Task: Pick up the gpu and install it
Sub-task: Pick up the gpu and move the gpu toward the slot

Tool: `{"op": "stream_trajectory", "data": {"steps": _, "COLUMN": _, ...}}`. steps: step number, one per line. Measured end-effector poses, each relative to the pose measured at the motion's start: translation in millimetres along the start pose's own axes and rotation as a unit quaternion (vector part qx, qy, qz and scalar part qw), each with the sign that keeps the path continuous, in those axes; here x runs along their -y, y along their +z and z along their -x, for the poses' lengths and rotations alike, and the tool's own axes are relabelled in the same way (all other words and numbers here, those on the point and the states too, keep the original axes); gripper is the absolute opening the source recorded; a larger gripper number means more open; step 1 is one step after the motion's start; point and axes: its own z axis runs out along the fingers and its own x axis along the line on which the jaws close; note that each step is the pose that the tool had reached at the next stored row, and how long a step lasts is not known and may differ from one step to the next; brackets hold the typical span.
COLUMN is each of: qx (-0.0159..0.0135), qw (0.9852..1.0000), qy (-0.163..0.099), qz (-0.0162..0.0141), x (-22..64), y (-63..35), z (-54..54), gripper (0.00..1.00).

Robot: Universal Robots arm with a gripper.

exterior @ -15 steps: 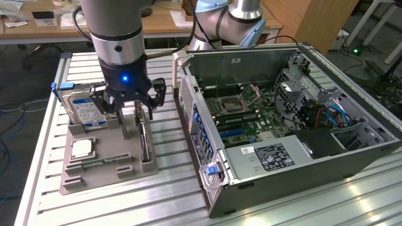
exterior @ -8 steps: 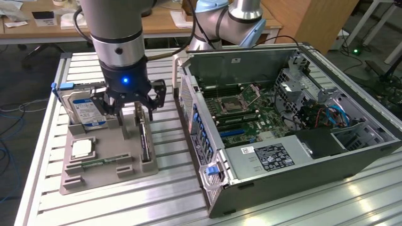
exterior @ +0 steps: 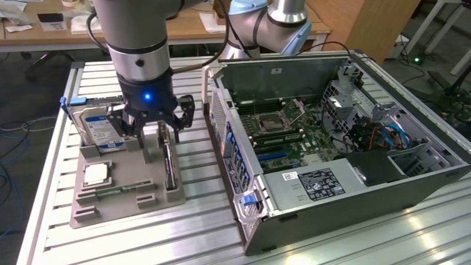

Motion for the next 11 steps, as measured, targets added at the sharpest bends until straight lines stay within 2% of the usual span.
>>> {"op": "stream_trajectory", "data": {"steps": 11, "qx": -0.0001, "qw": 1.0000, "qy": 0.000, "qz": 0.0000, "x": 0.8, "y": 3.7, "z": 0.0, "gripper": 0.71}}
